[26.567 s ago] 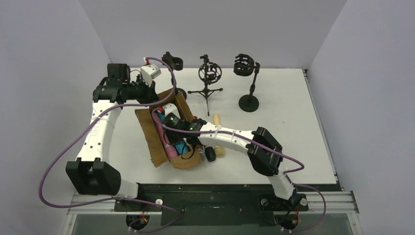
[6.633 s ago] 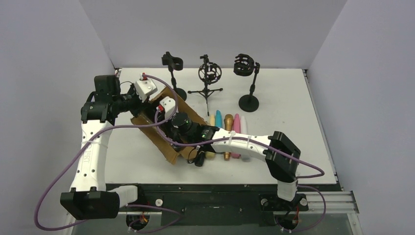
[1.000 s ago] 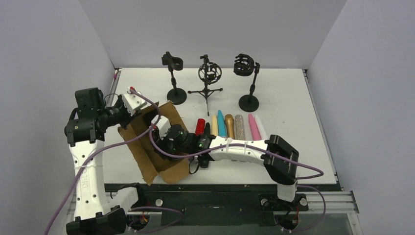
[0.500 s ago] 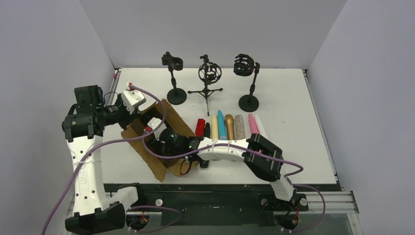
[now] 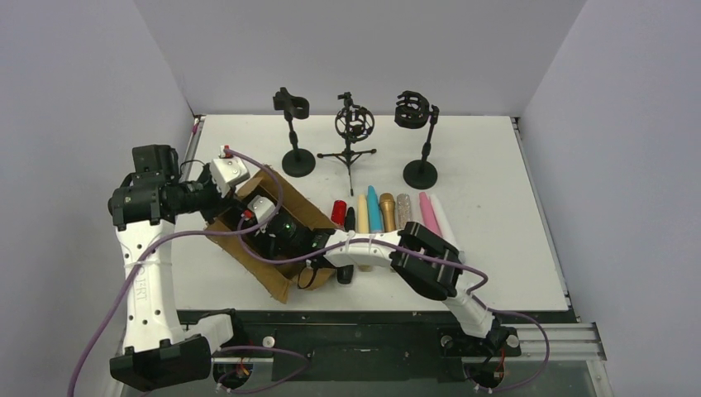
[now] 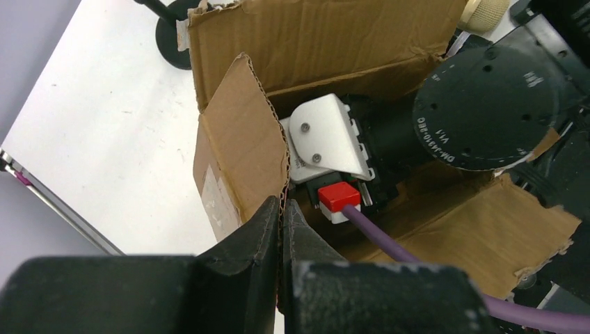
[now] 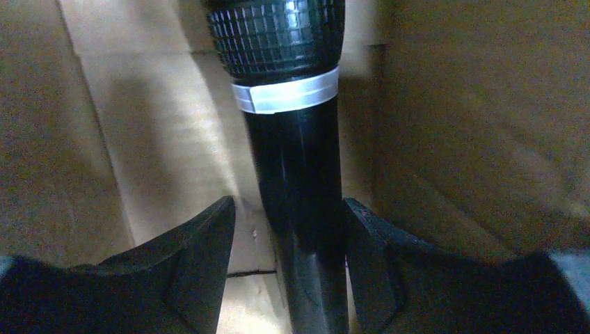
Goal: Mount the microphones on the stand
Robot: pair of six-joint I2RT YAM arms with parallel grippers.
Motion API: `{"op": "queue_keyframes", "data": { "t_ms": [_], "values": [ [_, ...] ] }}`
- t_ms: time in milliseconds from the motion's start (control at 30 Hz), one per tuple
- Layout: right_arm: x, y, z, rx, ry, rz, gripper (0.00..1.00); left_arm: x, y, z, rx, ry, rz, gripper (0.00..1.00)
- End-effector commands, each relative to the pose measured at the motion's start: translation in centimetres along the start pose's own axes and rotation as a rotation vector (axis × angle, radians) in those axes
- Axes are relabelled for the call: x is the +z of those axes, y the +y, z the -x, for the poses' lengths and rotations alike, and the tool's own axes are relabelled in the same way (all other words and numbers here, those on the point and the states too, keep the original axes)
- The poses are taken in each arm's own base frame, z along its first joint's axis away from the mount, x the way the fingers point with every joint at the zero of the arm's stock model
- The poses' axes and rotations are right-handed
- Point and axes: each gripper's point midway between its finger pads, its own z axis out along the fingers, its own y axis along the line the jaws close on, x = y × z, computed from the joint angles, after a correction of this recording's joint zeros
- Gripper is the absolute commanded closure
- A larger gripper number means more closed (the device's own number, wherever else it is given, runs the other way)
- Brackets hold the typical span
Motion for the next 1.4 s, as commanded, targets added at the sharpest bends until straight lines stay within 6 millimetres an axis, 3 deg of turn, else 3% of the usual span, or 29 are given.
{"op": "queue_keyframes", "data": {
  "t_ms": [0,367,500,600,667,700,733,767,800,900,1000,1200,1367],
  "values": [
    [0.9,2.0,0.7,0.003,-0.045,0.102,0.48,0.2,-1.4,1.0,0.030,-0.077,-0.057,1.00],
    [1.5,2.1,1.3,0.027,-0.061,0.121,0.59,0.0,-0.9,4.1,0.045,-0.203,-0.059,1.00],
    [1.9,2.0,1.0,0.033,-0.067,0.124,0.74,-0.2,-0.8,4.5,0.056,-0.217,-0.048,1.00],
    [1.3,1.7,2.0,0.046,-0.101,0.123,0.85,-0.1,-0.5,4.2,0.081,-0.212,-0.027,1.00],
    [-0.3,1.3,4.4,0.054,-0.151,0.125,0.91,0.1,0.1,3.7,0.106,-0.199,0.004,1.00],
    [-0.7,1.2,4.5,0.056,-0.155,0.124,0.97,0.1,0.5,3.6,0.118,-0.189,0.022,1.00],
    [-1.7,1.0,6.2,0.062,-0.192,0.124,1.00,0.2,0.7,3.4,0.124,-0.184,0.028,1.00],
    [-2.1,0.7,6.2,0.067,-0.195,0.122,1.00,0.2,1.0,3.3,0.130,-0.181,0.040,1.00],
    [-3.1,0.4,7.7,0.075,-0.226,0.122,1.00,0.3,1.3,3.2,0.129,-0.179,0.041,1.00],
    [-4.8,-0.1,8.9,0.097,-0.257,0.123,1.00,0.4,2.5,2.8,0.135,-0.167,0.058,1.00],
    [-7.2,-0.9,11.5,0.135,-0.314,0.121,1.00,0.5,3.6,2.7,0.157,-0.155,0.077,1.00],
    [-10.5,-2.1,13.1,0.223,-0.332,0.142,1.00,0.7,5.7,2.2,0.211,-0.122,0.147,1.00],
    [-12.6,-2.7,12.4,0.236,-0.303,0.130,1.00,1.3,8.5,1.9,0.203,-0.114,0.238,1.00]
  ]
}}
